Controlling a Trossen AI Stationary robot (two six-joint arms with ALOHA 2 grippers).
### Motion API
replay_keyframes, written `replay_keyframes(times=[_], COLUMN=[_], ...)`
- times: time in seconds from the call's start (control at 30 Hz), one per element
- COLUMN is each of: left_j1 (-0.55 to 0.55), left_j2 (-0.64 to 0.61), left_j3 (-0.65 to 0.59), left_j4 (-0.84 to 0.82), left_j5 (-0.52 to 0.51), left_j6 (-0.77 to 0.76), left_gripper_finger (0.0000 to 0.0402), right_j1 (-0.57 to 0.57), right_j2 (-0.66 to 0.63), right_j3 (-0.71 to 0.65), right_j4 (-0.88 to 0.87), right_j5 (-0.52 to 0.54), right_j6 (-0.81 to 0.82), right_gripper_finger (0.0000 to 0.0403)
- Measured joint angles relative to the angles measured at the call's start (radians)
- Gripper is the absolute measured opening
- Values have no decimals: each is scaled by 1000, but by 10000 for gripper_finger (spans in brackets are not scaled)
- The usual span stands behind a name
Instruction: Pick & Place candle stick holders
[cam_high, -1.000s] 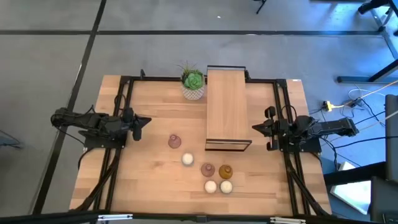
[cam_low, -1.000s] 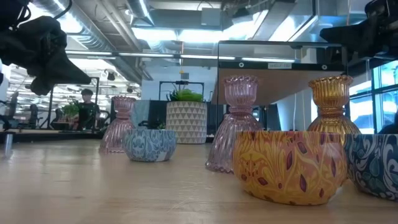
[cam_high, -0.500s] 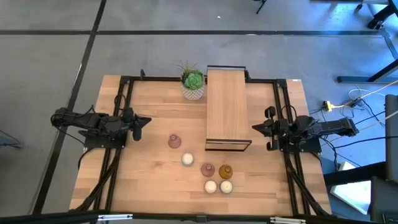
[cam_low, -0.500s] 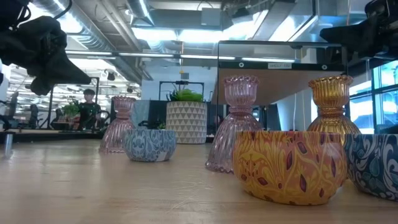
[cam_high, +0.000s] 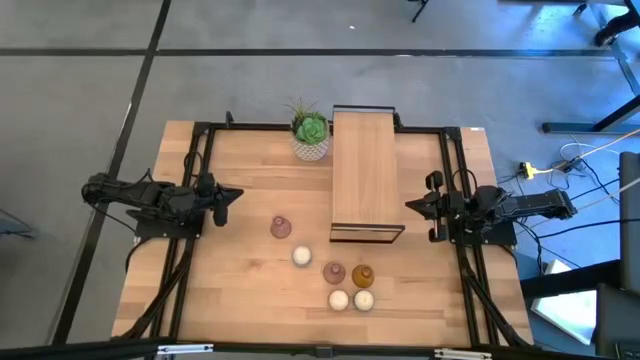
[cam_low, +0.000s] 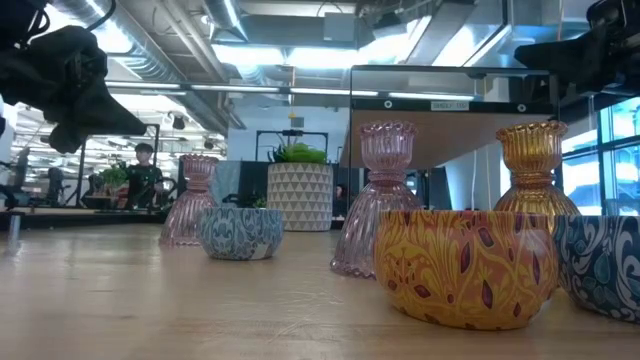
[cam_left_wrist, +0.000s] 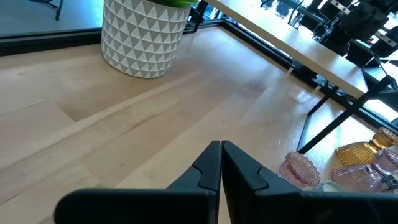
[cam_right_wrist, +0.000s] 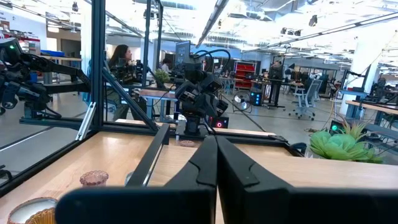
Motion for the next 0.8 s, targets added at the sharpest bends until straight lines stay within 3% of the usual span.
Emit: replay_keyframes(times=[0.43,0.67,0.8], left_j1=[0,0,0], left_j2=[0,0,0], left_j3=[0,0,0], left_j4=[0,0,0], left_j5=[0,0,0], left_j6=[0,0,0], left_gripper_finger=[6,6,6], right_j1=[0,0,0], right_j2=[0,0,0], right_j3=[0,0,0], right_j4=[0,-1,0], right_j5=[3,174,193], right_j6=[-4,-160,-175], right_gripper_finger=[0,0,0])
